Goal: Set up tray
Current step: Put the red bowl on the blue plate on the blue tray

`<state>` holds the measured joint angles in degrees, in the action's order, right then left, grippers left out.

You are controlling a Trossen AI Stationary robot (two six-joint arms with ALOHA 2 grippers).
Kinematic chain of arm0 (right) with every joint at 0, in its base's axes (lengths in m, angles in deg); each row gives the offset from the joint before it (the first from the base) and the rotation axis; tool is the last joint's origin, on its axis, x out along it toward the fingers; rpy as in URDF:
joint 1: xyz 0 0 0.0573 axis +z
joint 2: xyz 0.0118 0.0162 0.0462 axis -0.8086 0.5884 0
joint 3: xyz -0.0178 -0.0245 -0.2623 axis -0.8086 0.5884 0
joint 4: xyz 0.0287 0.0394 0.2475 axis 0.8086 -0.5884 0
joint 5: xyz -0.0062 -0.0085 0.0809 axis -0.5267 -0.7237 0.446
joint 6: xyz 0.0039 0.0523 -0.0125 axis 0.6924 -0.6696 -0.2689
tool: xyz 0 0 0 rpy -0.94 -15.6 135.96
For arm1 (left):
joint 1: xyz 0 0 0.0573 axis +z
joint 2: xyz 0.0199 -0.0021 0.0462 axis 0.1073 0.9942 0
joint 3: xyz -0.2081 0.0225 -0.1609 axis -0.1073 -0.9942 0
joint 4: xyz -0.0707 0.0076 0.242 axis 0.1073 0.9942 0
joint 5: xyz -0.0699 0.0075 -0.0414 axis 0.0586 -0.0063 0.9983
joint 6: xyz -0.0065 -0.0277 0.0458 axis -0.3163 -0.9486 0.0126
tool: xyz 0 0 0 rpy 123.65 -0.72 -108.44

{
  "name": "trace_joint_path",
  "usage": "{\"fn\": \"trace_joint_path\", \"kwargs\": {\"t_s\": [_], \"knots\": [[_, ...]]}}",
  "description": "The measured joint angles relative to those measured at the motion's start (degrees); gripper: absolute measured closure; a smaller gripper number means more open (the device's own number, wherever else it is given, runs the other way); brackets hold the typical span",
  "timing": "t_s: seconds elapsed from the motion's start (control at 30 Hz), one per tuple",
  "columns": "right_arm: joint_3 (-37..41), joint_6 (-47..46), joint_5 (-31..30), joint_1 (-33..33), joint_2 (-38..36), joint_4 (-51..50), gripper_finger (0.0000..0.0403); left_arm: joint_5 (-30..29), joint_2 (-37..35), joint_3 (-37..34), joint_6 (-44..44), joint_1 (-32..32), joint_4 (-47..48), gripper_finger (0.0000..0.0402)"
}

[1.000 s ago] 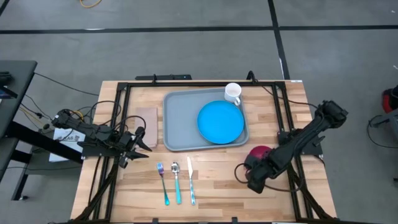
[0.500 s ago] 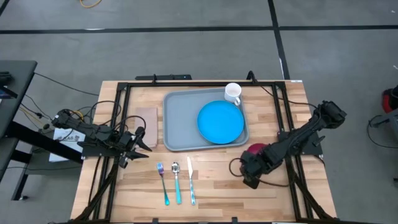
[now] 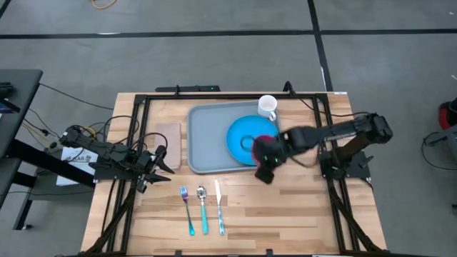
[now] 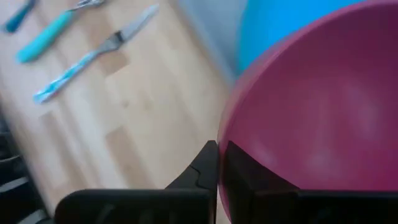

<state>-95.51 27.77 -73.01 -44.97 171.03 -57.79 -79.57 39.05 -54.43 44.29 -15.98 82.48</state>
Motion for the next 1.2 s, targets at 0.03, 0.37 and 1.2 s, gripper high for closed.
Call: {"fn": "trace_joint_path", "kwargs": {"t_s": [0.03,0.37,1.2], "knots": [[-0.5,1.7,-0.1,-1.8,0.0,-0.6,0.04,0.0,0.0,0.0,0.0,0.0,0.0,0.0281],[-4.3,14.8,0.4,-13.7,9.2,-2.0,0.0401,0.0,0.0,0.0,0.0,0.0,0.0,0.0281],[-11.8,20.3,2.1,-17.3,22.8,-1.4,0.0365,0.0,0.0,0.0,0.0,0.0,0.0,0.0281]]}}
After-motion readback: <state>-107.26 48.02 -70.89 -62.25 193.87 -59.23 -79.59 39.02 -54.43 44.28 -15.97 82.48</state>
